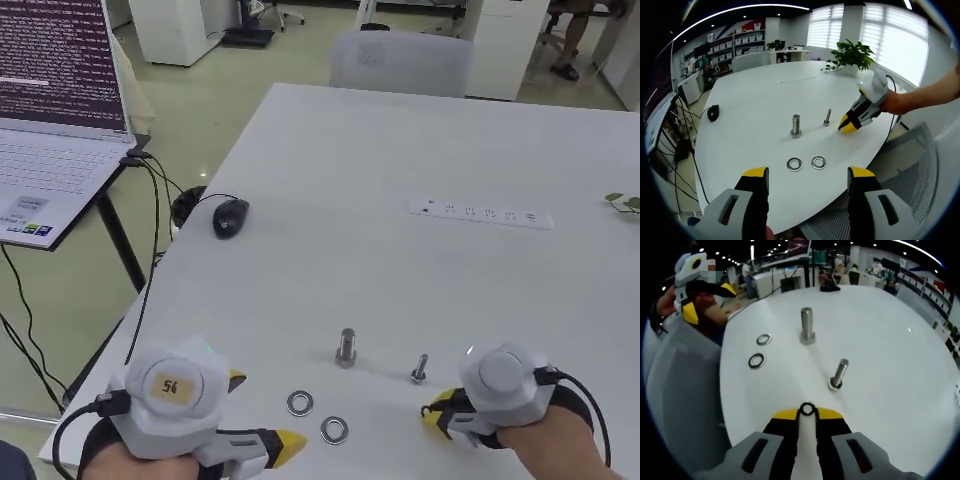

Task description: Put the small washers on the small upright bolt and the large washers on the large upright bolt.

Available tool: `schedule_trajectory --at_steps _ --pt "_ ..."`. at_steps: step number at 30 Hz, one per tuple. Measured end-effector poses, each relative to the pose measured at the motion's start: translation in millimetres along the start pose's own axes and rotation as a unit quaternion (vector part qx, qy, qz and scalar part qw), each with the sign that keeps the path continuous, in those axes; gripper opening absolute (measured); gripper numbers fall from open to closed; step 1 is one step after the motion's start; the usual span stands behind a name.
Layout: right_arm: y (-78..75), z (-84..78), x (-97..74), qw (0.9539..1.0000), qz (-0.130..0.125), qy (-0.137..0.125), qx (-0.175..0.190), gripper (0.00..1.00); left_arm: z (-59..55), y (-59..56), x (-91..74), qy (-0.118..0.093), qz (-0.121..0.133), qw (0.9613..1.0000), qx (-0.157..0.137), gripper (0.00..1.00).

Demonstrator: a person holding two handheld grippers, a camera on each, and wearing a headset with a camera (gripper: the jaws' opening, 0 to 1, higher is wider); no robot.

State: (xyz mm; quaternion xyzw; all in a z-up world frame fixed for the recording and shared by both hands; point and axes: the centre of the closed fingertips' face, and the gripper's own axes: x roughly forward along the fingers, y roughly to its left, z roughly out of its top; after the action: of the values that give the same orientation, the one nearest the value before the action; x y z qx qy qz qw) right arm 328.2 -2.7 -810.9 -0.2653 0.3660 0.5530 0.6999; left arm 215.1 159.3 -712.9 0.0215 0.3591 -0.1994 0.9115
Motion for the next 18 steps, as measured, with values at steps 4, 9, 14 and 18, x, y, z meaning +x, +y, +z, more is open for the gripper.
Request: schedule_trajectory --at_steps 4,9,14,18 --pt "-7.7 8.8 -8.9 0.9999 -0.013 -0.008 -0.005 0.13 0.1 -0.4 0.5 -0.001 -0.001 1.0 0.0 0.63" --pt "-19.2 24.5 -21.0 0.999 -0.034 -0.024 -0.015 0.13 0.3 -0.9 0.6 -0.002 -0.001 1.0 -0.001 0.63" --pt "-28.2 37.6 -27.4 0.9981 -0.044 -0.032 -0.027 0.13 -0.8 -1.1 0.4 -0.001 -0.001 1.0 -0.002 0.63" --pt "-32.4 45.7 -28.5 0.9976 -0.048 -0.035 -0.035 0.13 -1.4 -1.0 0.1 -0.001 -0.001 1.0 -0.002 0.63"
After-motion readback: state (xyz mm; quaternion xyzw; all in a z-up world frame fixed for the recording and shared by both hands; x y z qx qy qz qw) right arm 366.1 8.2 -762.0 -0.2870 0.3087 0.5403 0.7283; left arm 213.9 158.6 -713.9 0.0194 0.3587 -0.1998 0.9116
